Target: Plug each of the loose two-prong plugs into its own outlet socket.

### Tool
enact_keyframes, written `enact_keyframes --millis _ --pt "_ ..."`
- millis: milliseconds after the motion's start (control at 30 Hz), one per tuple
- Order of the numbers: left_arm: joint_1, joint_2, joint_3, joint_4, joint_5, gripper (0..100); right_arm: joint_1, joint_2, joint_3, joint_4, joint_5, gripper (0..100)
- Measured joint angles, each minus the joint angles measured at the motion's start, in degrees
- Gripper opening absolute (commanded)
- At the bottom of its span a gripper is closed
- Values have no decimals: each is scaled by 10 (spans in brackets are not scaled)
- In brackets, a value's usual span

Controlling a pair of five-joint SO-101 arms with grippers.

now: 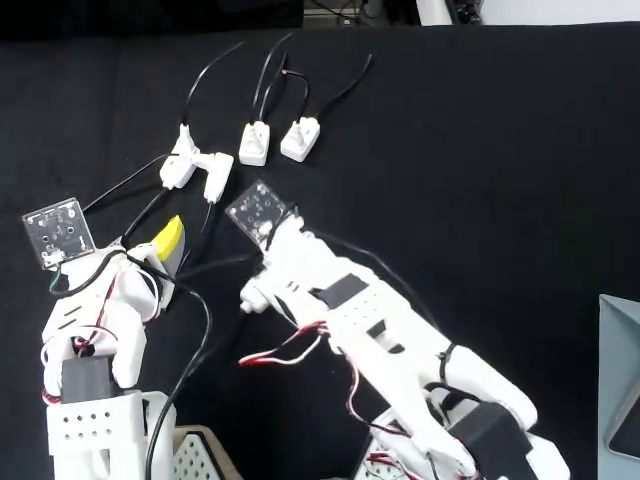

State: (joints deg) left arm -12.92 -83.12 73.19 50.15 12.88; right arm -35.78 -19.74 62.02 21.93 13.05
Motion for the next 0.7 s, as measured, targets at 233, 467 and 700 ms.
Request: enact_keyframes --millis 233,467,700 --pt "0 -1 0 0 0 291 18 -7 17 0 10 12" --pt "0 -1 0 0 0 291 26 -7 18 0 10 12" --pt "0 -1 0 0 0 291 29 28 -7 21 10 12"
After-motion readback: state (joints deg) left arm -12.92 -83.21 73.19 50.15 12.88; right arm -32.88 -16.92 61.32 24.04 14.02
